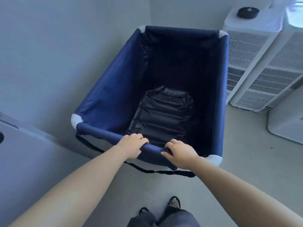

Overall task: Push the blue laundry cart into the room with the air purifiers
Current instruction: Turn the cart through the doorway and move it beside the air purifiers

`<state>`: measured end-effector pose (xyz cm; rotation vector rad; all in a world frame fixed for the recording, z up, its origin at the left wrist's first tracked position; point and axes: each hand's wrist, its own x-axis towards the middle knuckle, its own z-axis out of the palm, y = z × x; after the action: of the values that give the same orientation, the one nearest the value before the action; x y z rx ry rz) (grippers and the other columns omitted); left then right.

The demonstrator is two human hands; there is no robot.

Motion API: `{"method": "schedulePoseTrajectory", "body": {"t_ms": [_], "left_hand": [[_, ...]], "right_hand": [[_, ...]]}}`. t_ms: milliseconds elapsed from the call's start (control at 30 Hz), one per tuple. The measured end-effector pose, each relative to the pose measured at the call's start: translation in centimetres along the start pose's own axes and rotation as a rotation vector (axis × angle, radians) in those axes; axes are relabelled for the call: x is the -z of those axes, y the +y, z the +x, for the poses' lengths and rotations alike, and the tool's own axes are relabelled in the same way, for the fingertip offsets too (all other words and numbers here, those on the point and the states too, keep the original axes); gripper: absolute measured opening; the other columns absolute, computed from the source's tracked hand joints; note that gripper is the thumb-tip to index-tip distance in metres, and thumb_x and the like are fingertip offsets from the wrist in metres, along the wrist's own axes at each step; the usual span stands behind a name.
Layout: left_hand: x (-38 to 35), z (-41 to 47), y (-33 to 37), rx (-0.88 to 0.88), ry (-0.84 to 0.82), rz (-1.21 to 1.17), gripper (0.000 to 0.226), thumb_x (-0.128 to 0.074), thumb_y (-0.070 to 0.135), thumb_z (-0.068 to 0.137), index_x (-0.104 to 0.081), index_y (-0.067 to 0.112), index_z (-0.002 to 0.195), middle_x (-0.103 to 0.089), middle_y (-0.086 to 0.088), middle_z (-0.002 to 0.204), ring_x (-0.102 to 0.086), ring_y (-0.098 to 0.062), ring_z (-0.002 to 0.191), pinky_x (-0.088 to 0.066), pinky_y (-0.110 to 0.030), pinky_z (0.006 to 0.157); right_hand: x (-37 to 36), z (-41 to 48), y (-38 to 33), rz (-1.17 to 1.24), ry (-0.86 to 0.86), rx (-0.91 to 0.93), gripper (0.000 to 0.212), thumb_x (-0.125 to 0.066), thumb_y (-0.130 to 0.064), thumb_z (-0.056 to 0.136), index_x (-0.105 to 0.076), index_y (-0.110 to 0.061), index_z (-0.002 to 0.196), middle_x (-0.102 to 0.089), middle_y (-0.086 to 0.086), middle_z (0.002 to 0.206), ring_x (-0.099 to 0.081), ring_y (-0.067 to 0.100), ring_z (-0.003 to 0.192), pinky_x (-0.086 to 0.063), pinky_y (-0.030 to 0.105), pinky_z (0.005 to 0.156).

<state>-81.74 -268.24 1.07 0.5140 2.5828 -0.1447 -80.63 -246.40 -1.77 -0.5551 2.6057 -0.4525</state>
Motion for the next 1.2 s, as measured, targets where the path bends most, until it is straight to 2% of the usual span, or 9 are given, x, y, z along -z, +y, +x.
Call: {"method": "schedulePoseTrajectory", "body": {"t_ms": [200, 333, 467, 600, 700, 933, 1200], "left_hand": [[-2.0, 1.6, -0.7, 0.021, -0.050, 0.031, 0.048, -0.053, 0.024, 0.091, -0.035, 0.028, 0.135, -0.046, 0.003, 0.133, -0.044, -0.020, 0.121, -0.034, -0.038, 0.098], [-2.3, 2.0, -1.3, -0.035, -0.053, -0.031, 0.047, -0.053, 0.024, 0.092, -0.035, 0.028, 0.135, -0.046, 0.002, 0.132, -0.044, -0.021, 0.120, -0.031, -0.038, 0.101], [-1.9, 1.5, -3.2, -0.083, -0.011, -0.038, 0.049, -0.059, 0.022, 0.089, -0.038, 0.025, 0.133, -0.046, 0.001, 0.130, -0.046, -0.022, 0.117, -0.038, -0.035, 0.097], [-1.6, 1.3, -5.4, -0.088, -0.045, 0.044, 0.047, -0.056, 0.020, 0.090, -0.037, 0.027, 0.133, -0.046, -0.001, 0.126, -0.048, -0.023, 0.114, -0.041, -0.036, 0.092], [-1.6, 1.4, -6.1, -0.108, -0.062, 0.041, 0.048, -0.053, 0.019, 0.091, -0.035, 0.033, 0.134, -0.047, -0.001, 0.124, -0.051, -0.023, 0.111, -0.040, -0.037, 0.088], [-1.7, 1.7, -7.0, -0.195, -0.005, 0.102, 0.050, -0.053, 0.007, 0.084, -0.039, 0.032, 0.125, -0.052, 0.003, 0.112, -0.056, -0.023, 0.100, -0.036, -0.034, 0.064], [-1.6, 1.7, -9.3, -0.265, -0.016, 0.093, 0.050, -0.053, 0.008, 0.082, -0.038, 0.034, 0.123, -0.051, 0.004, 0.113, -0.056, -0.024, 0.100, -0.035, -0.034, 0.064]], "right_hand": [[-1.4, 0.3, -0.6, 0.050, 0.008, -0.095, 0.050, -0.036, -0.061, 0.089, -0.053, -0.019, 0.111, -0.053, -0.001, 0.111, -0.053, 0.021, 0.099, -0.045, 0.035, 0.077], [-2.2, -0.1, -1.1, 0.021, 0.008, -0.149, 0.048, -0.049, -0.062, 0.083, -0.050, -0.021, 0.108, -0.051, -0.003, 0.107, -0.051, 0.019, 0.094, -0.041, 0.032, 0.069], [-2.5, 0.2, -2.1, -0.048, 0.061, -0.213, 0.043, -0.057, -0.051, 0.083, -0.048, -0.018, 0.108, -0.048, 0.001, 0.108, -0.050, 0.022, 0.097, -0.038, 0.033, 0.069], [-3.3, 0.5, -3.5, -0.088, 0.119, -0.284, 0.044, -0.056, -0.051, 0.084, -0.048, -0.017, 0.111, -0.051, 0.001, 0.112, -0.051, 0.024, 0.103, -0.037, 0.035, 0.078], [-3.6, 0.6, -3.9, -0.129, 0.141, -0.320, 0.042, -0.054, -0.053, 0.085, -0.047, -0.018, 0.109, -0.054, 0.001, 0.110, -0.052, 0.024, 0.101, -0.034, 0.035, 0.076], [-3.6, 0.8, -4.2, -0.149, 0.149, -0.341, 0.036, -0.056, -0.048, 0.086, -0.045, -0.018, 0.104, -0.053, 0.002, 0.106, -0.051, 0.024, 0.098, -0.032, 0.035, 0.074], [-3.8, 1.8, -6.0, -0.162, 0.117, -0.353, 0.031, -0.054, -0.041, 0.088, -0.044, -0.016, 0.104, -0.050, 0.003, 0.106, -0.050, 0.025, 0.097, -0.033, 0.037, 0.072]]}}
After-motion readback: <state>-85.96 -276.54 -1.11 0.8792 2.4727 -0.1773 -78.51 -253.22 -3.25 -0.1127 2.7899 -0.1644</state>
